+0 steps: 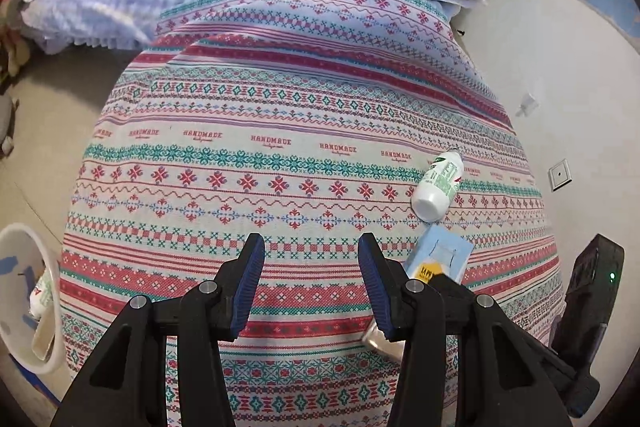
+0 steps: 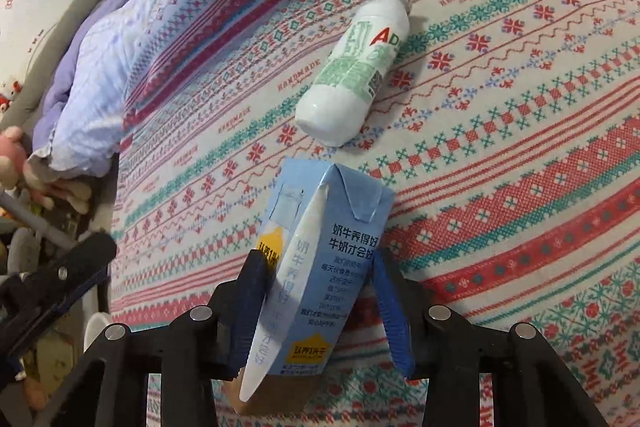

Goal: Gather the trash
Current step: 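Grasp the blue-white milk carton with the right tool while the left tool grasps the white bottle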

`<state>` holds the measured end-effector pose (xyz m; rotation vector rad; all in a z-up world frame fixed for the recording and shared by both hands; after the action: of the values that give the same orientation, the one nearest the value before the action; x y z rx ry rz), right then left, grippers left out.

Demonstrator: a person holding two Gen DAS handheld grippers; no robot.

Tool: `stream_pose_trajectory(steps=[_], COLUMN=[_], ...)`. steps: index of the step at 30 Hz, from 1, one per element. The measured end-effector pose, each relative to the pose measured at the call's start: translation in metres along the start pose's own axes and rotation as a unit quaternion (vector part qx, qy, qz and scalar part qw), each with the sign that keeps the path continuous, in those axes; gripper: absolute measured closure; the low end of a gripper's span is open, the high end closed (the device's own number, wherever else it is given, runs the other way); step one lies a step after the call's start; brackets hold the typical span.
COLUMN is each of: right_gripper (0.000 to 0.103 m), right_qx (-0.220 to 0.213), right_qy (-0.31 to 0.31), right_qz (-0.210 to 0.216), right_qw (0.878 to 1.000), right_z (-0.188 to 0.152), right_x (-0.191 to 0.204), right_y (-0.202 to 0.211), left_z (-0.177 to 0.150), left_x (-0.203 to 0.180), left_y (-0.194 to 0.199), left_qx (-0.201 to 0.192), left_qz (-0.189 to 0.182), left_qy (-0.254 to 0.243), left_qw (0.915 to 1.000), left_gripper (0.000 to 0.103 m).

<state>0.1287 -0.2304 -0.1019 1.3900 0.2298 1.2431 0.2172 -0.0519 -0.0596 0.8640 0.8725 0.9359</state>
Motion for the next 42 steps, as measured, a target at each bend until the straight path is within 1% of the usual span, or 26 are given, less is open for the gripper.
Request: stream_pose_trajectory(steps=[2,4,6,9,12,14,16,18,20,23,24,25,26,27,29,30,31,33,34,37,38,42], right_gripper=[0.059,0.061,0.061,0.061,0.061,0.061,0.061,0.061,0.061,0.061,0.061,0.061,0.061,0.061,0.061,0.061,0.061,0.061,0.061,0.061,0.061,0.061], right_qx=[0.007,0.007,-0.006,-0.039,-0.065,-0.079,-0.083,-0.081,-0.079,-0.072,-0.071,-0.071,-0.072,-0.073,-0.073,-0.072,-0.072,-0.07,-0.07,-0.072,-0.072,-0.071], right_qy=[-0.005,-0.003,0.003,0.006,-0.002,-0.029,-0.061,-0.087,-0.101,-0.107,-0.108,-0.11,-0.112,-0.114,-0.115,-0.115,-0.116,-0.118,-0.118,-0.11,-0.107,-0.099], right_qz=[0.024,0.035,0.04,0.042,0.029,0.019,0.021,0.031,0.036,0.048,0.051,0.054,0.055,0.056,0.055,0.054,0.054,0.055,0.057,0.056,0.055,0.048], right_qw=[1.0,0.999,0.999,0.998,0.997,0.996,0.994,0.992,0.991,0.991,0.99,0.99,0.99,0.989,0.989,0.989,0.989,0.989,0.989,0.99,0.99,0.991], right_z=[-0.003,-0.003,-0.001,0.007,0.017,0.025,0.033,0.036,0.039,0.042,0.044,0.043,0.043,0.044,0.045,0.046,0.046,0.046,0.045,0.046,0.046,0.045], right_x=[-0.004,0.001,0.0,-0.011,-0.035,-0.062,-0.088,-0.107,-0.12,-0.123,-0.125,-0.129,-0.131,-0.132,-0.134,-0.132,-0.131,-0.132,-0.131,-0.128,-0.126,-0.121], right_y=[0.0,0.004,0.017,0.048,0.074,0.085,0.091,0.095,0.097,0.097,0.098,0.101,0.101,0.101,0.103,0.101,0.1,0.099,0.1,0.099,0.099,0.096], left_z=[0.001,0.001,0.0,0.0,0.002,0.006,0.012,0.019,0.027,0.039,0.042,0.044,0.044,0.043,0.038,0.037,0.038,0.041,0.042,0.044,0.043,0.034], left_x=[-0.002,-0.003,-0.006,-0.014,-0.025,-0.042,-0.064,-0.095,-0.124,-0.158,-0.17,-0.179,-0.19,-0.197,-0.209,-0.21,-0.209,-0.198,-0.194,-0.173,-0.163,-0.136], left_y=[-0.002,-0.005,-0.006,-0.007,-0.011,-0.016,-0.023,-0.037,-0.056,-0.08,-0.09,-0.1,-0.113,-0.121,-0.139,-0.146,-0.149,-0.143,-0.14,-0.121,-0.11,-0.07], left_qx=[0.002,0.004,0.005,0.002,-0.001,-0.001,-0.001,0.01,0.027,0.037,0.044,0.05,0.055,0.059,0.062,0.062,0.062,0.053,0.052,0.035,0.028,-0.002], left_qz=[0.0,-0.002,-0.002,0.006,0.008,0.003,0.003,0.008,0.022,0.04,0.054,0.072,0.097,0.113,0.151,0.17,0.177,0.149,0.139,0.125,0.109,0.074], left_qy=[0.0,0.001,-0.006,-0.026,-0.038,-0.052,-0.08,-0.121,-0.147,-0.178,-0.19,-0.201,-0.218,-0.231,-0.26,-0.266,-0.261,-0.232,-0.223,-0.195,-0.184,-0.157], left_qw=[1.0,1.0,1.0,0.9996,0.9993,0.9986,0.9968,0.9926,0.9884,0.9824,0.9793,0.9757,0.9695,0.9646,0.9517,0.9468,0.9468,0.9598,0.9636,0.972,0.9765,0.9848], left_gripper=[0.052,0.052,0.052,0.052,0.052,0.052,0.052,0.046,0.046,0.045,0.044,0.044,0.043,0.043,0.044,0.055,0.057,0.058,0.058,0.059,0.059,0.059])
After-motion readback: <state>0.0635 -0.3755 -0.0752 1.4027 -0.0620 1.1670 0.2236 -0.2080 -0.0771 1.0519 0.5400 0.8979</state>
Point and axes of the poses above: each gripper's, at about its wrist camera, not at the fingertips, and y roughly against the way its jaws point, x to its left, z to its top, the point moved 1 cm from there along -y, roughly the way its jaws point, and after that the axes turned 6 degrees about x, right-handed, at the moved point
